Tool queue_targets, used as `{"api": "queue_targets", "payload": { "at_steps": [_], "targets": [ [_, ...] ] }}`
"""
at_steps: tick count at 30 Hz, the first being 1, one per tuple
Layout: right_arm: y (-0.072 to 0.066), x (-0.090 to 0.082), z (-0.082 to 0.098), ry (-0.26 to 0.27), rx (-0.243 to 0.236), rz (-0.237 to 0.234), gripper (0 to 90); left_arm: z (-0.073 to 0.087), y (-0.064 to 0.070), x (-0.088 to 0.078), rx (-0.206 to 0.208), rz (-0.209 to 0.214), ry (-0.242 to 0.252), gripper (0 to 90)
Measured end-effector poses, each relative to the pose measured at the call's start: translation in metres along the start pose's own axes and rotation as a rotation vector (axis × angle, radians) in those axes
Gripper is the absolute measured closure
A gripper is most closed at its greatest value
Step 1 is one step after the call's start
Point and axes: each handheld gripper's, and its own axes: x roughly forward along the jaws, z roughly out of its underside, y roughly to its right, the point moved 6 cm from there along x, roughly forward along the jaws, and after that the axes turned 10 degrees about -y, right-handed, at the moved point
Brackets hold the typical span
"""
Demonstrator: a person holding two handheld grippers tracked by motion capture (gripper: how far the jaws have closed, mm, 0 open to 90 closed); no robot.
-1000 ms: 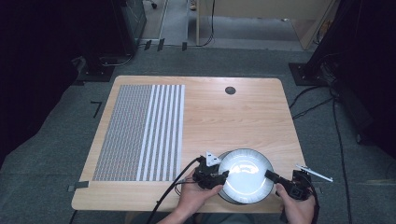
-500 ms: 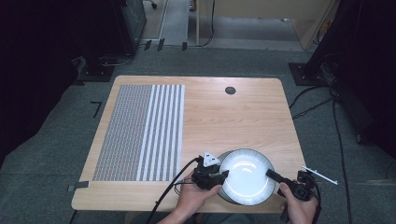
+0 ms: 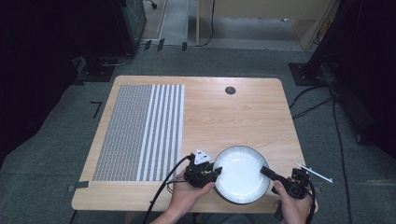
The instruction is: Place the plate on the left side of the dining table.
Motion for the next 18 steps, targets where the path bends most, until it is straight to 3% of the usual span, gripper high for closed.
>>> {"api": "queue_targets", "payload": {
  "at_steps": [7, 18],
  "targets": [
    [-0.017, 0.011, -0.001, -0.008, -0.019, -0.007, 84.1, 0.002, -0.014, -0.015, -0.025, 0.0, 0.017, 70.3],
    [-0.031, 0.021, 0.0, -0.014, -0.024, -0.009, 84.2, 0.004, -0.026, -0.027, -0.037, -0.006, 0.026, 70.6]
  ]
}}
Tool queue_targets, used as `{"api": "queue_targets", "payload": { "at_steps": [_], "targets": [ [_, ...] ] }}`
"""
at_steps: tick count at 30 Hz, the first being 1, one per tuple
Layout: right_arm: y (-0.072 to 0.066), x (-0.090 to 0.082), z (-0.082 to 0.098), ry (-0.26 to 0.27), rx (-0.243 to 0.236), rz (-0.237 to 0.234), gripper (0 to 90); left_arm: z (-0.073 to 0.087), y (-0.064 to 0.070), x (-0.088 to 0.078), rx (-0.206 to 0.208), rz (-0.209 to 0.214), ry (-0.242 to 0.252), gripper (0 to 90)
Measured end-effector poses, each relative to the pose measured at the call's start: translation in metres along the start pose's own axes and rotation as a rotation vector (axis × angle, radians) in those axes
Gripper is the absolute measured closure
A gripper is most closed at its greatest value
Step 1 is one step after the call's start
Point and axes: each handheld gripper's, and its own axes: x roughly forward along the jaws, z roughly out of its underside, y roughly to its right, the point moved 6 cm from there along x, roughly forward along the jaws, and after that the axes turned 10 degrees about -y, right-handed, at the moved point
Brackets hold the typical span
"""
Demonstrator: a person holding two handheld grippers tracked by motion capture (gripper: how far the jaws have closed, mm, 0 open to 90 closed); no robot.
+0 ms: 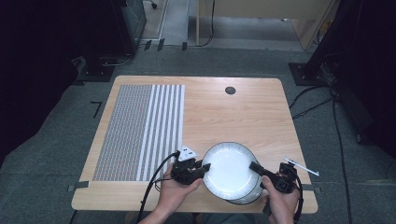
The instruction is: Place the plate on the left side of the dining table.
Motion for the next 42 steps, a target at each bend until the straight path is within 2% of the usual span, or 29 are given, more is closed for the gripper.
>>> {"api": "queue_targets", "payload": {
  "at_steps": [11, 12, 22, 34, 42],
  "targets": [
    [-0.022, 0.019, -0.004, -0.011, -0.026, -0.008, 84.2, 0.001, -0.022, -0.017, -0.025, -0.023, 0.019, 71.1],
    [-0.028, 0.024, -0.005, -0.017, -0.03, -0.013, 84.2, 0.001, -0.027, -0.021, -0.034, -0.028, 0.026, 71.3],
    [-0.05, 0.042, -0.01, -0.026, -0.056, -0.02, 84.2, 0.001, -0.046, -0.038, -0.062, -0.051, 0.046, 71.4],
    [-0.068, 0.059, -0.013, -0.036, -0.063, -0.031, 84.2, 0.001, -0.063, -0.05, -0.091, -0.072, 0.066, 71.6],
    [-0.081, 0.072, -0.015, -0.048, -0.072, -0.043, 84.1, 0.002, -0.079, -0.062, -0.108, -0.087, 0.078, 71.8]
  ]
}}
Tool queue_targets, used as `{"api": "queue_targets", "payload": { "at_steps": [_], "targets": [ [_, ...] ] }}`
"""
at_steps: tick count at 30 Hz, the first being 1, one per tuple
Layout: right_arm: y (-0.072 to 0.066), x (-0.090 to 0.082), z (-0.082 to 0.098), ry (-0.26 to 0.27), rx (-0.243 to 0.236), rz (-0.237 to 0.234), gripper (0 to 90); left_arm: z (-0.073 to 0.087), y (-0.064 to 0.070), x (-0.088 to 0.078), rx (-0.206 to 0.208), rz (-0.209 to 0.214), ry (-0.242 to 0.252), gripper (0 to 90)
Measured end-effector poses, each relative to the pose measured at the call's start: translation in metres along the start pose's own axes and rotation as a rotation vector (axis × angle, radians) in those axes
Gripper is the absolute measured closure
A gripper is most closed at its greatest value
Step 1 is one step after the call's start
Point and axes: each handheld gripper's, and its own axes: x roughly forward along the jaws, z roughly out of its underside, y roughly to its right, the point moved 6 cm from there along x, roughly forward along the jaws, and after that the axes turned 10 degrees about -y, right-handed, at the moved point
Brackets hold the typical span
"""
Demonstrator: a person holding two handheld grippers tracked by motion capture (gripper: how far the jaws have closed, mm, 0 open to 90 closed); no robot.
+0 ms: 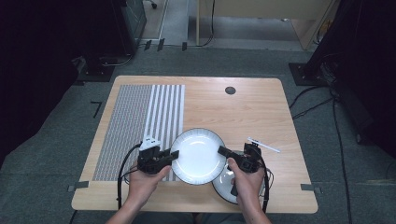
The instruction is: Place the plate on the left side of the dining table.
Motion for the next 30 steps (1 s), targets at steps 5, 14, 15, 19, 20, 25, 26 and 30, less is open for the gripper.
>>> {"api": "queue_targets", "payload": {
  "at_steps": [5, 14, 15, 19, 20, 25, 26, 30],
  "targets": [
    [-0.009, 0.009, -0.002, -0.01, -0.009, -0.007, 84.0, 0.0, -0.01, -0.006, -0.017, -0.01, 0.008, 71.8],
    [-0.024, 0.027, -0.005, -0.022, -0.005, -0.023, 84.0, -0.002, -0.028, -0.017, -0.03, -0.036, 0.016, 71.8],
    [-0.025, 0.029, -0.005, -0.023, -0.008, -0.022, 84.1, -0.002, -0.03, -0.018, -0.032, -0.039, 0.017, 71.8],
    [-0.031, 0.037, -0.006, -0.027, -0.011, -0.024, 84.1, -0.002, -0.038, -0.021, -0.043, -0.047, 0.019, 71.8],
    [-0.033, 0.038, -0.006, -0.03, -0.011, -0.023, 84.0, -0.002, -0.038, -0.021, -0.043, -0.047, 0.019, 71.8],
    [-0.04, 0.048, -0.008, -0.035, -0.018, -0.024, 84.1, -0.002, -0.05, -0.026, -0.056, -0.06, 0.026, 71.7],
    [-0.041, 0.05, -0.008, -0.035, -0.024, -0.022, 84.1, -0.002, -0.052, -0.027, -0.057, -0.062, 0.025, 71.8],
    [-0.048, 0.057, -0.009, -0.038, -0.03, -0.025, 84.1, -0.003, -0.06, -0.031, -0.067, -0.071, 0.032, 71.8]
  ]
}}
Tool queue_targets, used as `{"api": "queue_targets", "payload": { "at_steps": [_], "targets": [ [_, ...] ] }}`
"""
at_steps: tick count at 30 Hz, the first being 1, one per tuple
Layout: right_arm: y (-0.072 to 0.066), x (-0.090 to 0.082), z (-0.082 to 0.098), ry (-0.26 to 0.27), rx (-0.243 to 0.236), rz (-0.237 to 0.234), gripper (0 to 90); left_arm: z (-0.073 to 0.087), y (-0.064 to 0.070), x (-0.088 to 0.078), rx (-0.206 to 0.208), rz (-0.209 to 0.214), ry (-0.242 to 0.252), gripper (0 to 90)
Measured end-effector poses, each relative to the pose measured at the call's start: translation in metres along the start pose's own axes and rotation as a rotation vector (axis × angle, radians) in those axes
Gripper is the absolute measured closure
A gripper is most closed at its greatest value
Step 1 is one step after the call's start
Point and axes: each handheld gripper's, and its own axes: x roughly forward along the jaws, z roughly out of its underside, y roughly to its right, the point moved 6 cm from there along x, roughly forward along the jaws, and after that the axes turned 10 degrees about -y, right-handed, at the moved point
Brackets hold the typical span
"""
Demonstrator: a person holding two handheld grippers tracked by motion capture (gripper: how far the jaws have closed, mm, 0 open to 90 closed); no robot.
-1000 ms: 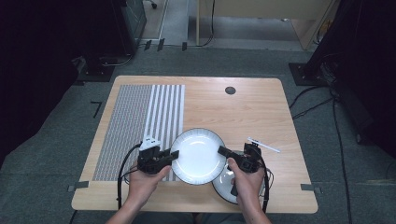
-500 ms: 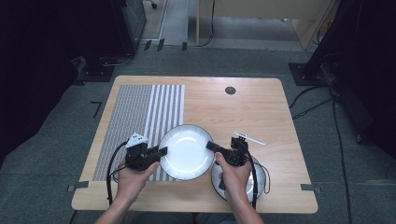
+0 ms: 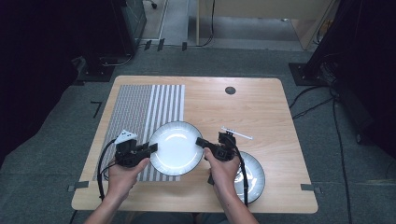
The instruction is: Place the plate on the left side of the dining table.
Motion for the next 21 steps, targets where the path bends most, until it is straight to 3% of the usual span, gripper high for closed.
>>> {"api": "queue_targets", "payload": {
  "at_steps": [19, 21],
  "targets": [
    [-0.025, 0.042, -0.011, -0.034, -0.018, 0.0, 84.3, -0.006, -0.043, -0.011, -0.053, -0.039, 0.017, 72.6],
    [-0.029, 0.047, -0.012, -0.049, -0.001, -0.013, 84.1, -0.007, -0.049, -0.013, -0.065, -0.049, 0.026, 72.6]
  ]
}}
